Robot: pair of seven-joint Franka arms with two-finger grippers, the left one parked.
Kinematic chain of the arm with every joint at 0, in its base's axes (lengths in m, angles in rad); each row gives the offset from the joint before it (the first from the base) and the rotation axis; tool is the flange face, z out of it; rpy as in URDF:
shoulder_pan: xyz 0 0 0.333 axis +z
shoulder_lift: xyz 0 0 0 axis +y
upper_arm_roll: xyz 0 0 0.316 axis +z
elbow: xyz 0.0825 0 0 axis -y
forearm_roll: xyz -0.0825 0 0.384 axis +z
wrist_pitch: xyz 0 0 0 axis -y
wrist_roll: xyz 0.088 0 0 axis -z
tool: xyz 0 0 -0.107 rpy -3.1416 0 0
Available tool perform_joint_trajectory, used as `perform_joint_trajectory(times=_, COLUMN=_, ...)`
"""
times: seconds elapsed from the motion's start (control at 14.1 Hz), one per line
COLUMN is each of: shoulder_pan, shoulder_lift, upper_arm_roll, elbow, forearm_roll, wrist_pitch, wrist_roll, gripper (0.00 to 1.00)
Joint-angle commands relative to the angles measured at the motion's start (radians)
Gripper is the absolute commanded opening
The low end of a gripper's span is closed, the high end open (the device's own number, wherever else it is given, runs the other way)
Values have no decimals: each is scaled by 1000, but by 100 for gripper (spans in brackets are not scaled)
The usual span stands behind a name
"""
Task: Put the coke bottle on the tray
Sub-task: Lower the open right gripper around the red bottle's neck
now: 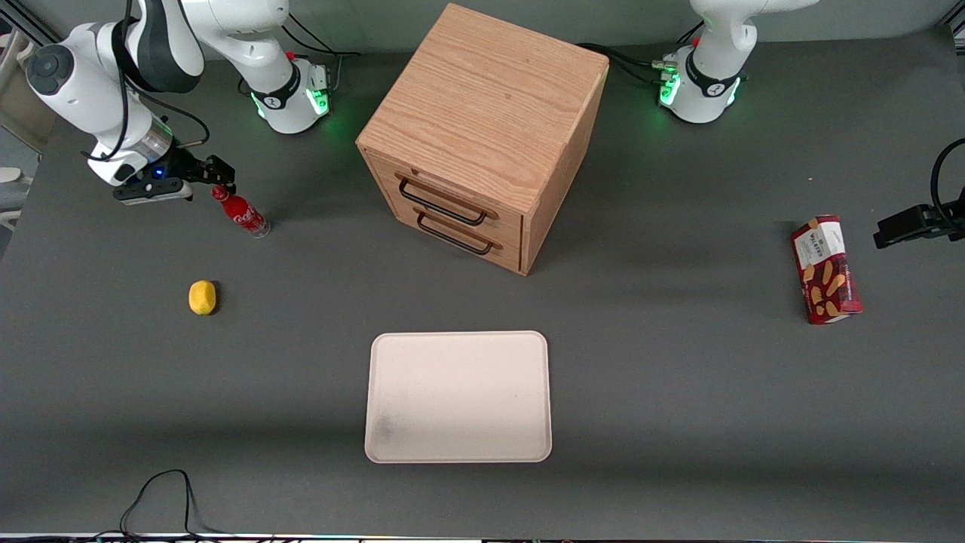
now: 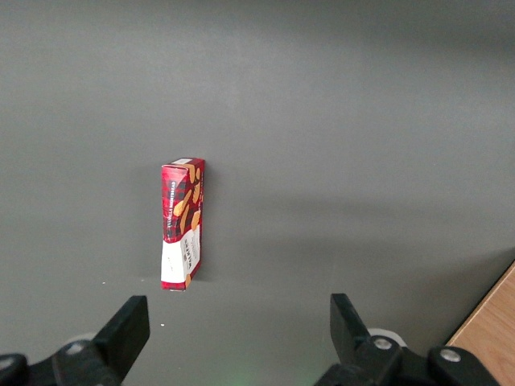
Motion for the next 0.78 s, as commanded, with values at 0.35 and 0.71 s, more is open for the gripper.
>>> perform_joint_trajectory(times=0.35, shoulder_pan=8, shoulder_lift=73, upper_arm_roll=-33, elbow=-54, forearm_roll=-5, wrist_pitch=144, wrist_roll=17, gripper=100)
perform_joint_trajectory(times=0.71, shoulder_pan=8, shoulder_lift=67, upper_arm_roll=-34, elbow=-105, forearm_roll=-5, wrist_pitch=192, wrist_roll=17, gripper=100)
